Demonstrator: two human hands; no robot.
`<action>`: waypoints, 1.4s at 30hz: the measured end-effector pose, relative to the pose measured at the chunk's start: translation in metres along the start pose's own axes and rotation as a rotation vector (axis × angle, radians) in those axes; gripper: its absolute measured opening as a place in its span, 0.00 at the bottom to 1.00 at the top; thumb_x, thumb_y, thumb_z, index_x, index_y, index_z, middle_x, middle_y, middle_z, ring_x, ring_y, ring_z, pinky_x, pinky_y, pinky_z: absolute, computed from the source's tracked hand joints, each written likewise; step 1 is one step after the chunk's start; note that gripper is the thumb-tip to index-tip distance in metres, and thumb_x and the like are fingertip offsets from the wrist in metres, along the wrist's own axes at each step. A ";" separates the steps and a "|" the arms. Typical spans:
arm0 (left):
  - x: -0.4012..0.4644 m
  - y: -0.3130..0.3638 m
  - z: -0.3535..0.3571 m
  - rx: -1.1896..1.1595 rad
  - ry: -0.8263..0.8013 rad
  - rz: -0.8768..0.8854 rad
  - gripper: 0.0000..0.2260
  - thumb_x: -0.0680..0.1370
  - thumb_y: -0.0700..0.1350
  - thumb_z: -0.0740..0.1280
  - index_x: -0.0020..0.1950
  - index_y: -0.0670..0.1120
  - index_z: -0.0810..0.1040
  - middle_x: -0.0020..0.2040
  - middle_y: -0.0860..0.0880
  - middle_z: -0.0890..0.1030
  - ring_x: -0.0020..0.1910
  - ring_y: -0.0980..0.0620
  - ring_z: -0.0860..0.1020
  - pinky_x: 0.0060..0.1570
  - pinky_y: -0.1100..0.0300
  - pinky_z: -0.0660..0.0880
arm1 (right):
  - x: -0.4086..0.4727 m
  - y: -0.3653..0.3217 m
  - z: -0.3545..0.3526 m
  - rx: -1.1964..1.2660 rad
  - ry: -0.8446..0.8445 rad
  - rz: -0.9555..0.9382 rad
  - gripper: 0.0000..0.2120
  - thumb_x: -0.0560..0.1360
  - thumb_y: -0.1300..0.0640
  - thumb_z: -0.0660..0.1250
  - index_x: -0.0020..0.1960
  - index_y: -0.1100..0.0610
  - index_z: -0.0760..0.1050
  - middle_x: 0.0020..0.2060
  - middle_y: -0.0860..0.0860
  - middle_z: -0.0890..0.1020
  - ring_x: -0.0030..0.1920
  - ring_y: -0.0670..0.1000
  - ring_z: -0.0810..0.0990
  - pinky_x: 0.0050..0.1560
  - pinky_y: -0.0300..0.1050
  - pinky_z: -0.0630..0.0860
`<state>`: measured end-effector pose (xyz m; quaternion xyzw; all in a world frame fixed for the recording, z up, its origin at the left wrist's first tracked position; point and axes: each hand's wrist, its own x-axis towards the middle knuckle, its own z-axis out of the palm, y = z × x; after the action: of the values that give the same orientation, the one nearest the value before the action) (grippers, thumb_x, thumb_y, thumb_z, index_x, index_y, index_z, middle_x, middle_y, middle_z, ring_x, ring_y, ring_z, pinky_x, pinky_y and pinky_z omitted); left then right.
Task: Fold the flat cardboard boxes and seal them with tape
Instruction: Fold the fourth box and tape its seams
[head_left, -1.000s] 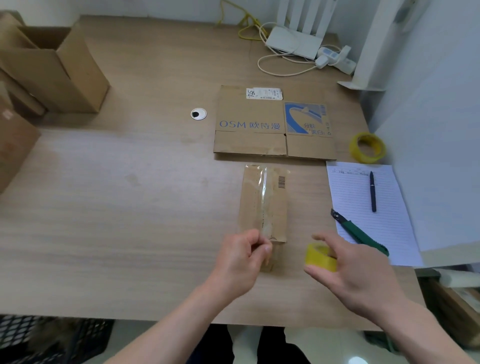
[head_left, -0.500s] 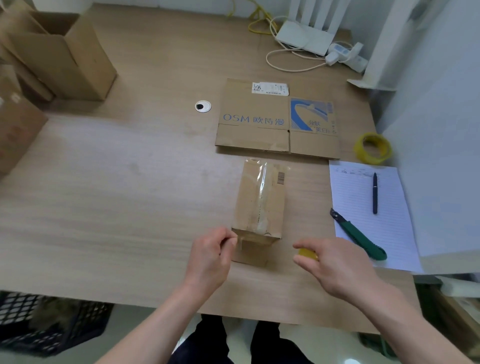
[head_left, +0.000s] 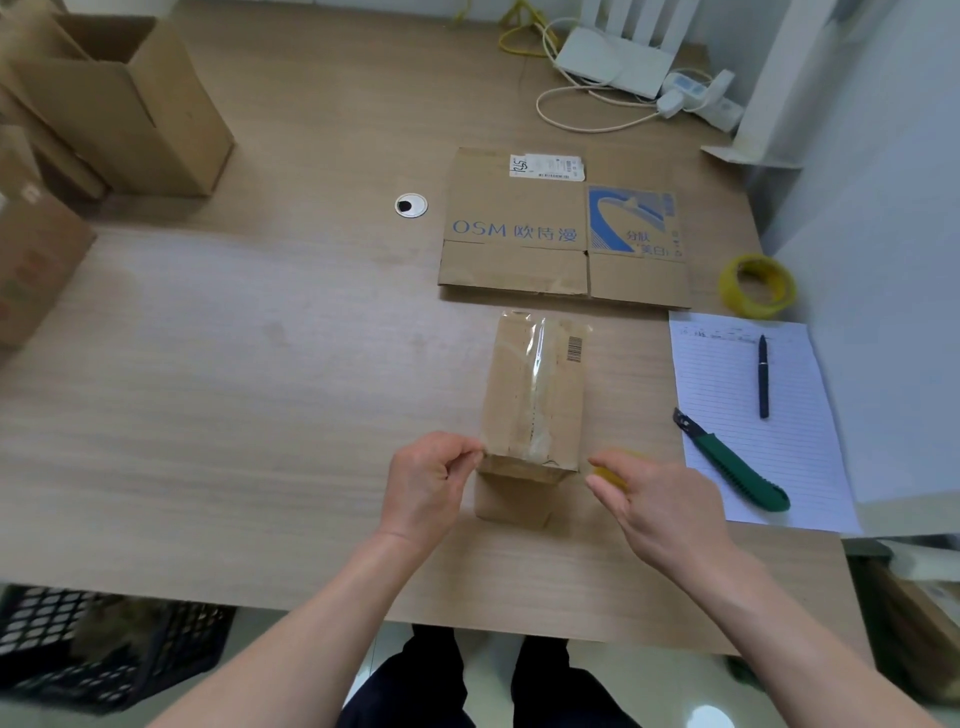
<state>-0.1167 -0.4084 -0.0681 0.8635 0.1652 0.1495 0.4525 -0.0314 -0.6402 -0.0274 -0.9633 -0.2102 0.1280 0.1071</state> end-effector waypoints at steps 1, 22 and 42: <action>0.000 -0.001 0.000 -0.002 0.002 0.003 0.04 0.73 0.35 0.74 0.43 0.43 0.85 0.39 0.51 0.84 0.38 0.57 0.80 0.42 0.58 0.77 | 0.000 0.000 0.002 0.001 0.003 0.001 0.14 0.78 0.39 0.62 0.60 0.39 0.77 0.52 0.42 0.84 0.50 0.54 0.82 0.40 0.46 0.71; 0.028 -0.006 0.004 -0.215 -0.113 -0.527 0.11 0.71 0.43 0.76 0.52 0.53 0.82 0.42 0.51 0.83 0.40 0.58 0.80 0.44 0.66 0.75 | 0.026 0.007 0.022 0.127 -0.031 -0.128 0.23 0.79 0.49 0.64 0.73 0.38 0.67 0.56 0.44 0.83 0.52 0.54 0.81 0.43 0.46 0.74; 0.039 0.015 0.004 0.477 -0.339 0.434 0.04 0.75 0.42 0.71 0.48 0.44 0.79 0.54 0.44 0.75 0.42 0.43 0.74 0.31 0.54 0.73 | 0.036 0.013 0.018 0.075 -0.004 -0.334 0.22 0.79 0.49 0.65 0.72 0.49 0.71 0.53 0.51 0.84 0.51 0.57 0.82 0.47 0.52 0.77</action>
<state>-0.0780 -0.4035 -0.0539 0.9722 -0.0692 0.0542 0.2170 0.0000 -0.6333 -0.0546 -0.9100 -0.3627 0.1180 0.1625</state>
